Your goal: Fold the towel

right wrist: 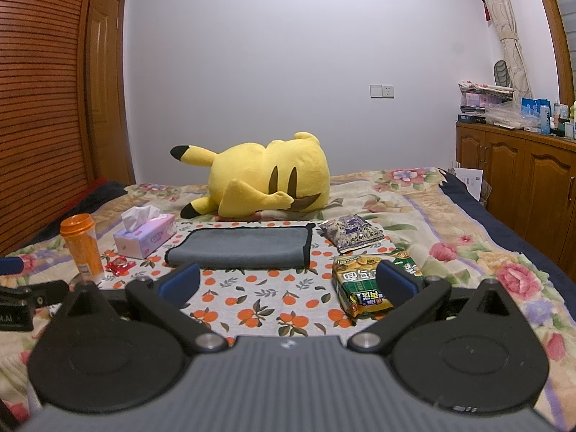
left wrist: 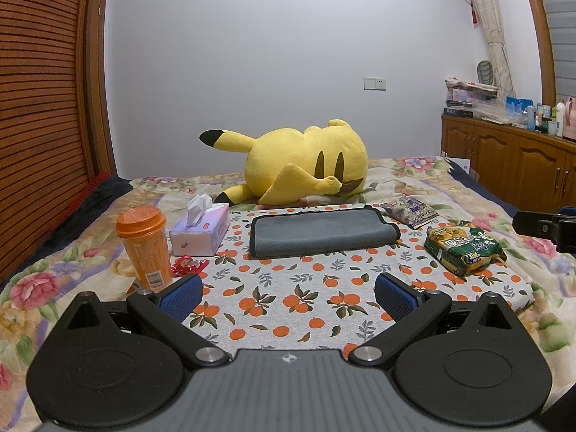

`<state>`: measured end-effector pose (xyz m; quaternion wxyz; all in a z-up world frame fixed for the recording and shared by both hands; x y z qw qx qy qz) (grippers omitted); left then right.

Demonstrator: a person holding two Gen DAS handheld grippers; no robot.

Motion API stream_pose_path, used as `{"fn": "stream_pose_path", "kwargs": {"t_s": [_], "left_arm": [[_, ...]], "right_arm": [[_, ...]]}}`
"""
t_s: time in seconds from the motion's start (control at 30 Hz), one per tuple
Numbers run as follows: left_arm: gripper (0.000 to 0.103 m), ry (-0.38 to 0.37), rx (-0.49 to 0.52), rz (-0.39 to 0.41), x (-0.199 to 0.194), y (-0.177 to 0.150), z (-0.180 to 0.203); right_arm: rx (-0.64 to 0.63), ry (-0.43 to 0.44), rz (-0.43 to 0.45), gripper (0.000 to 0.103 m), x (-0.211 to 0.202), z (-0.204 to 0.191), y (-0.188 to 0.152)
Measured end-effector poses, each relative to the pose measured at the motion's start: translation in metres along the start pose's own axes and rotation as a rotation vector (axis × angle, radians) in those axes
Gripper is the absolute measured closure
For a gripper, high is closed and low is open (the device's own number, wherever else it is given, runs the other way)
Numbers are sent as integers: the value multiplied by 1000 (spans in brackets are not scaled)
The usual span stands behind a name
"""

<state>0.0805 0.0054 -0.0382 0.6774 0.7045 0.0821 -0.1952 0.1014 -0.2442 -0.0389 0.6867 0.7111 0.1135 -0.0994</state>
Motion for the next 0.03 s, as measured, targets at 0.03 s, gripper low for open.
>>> {"fn": "stream_pose_path", "kwargs": {"t_s": [0.03], "left_arm": [[0,0,0,0,0,0,0]], "right_arm": [[0,-1,0,0,0,0,0]]}}
Point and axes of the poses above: each gripper's, at about its wrist camera, not at the fingertips, and x roughly the way its jaws point, z to its right, y to its top, the point moved 8 cm from there along x, roughly the way its jaws point, and after that the axes turned 7 degrees about -y, right-handed, at the moved point
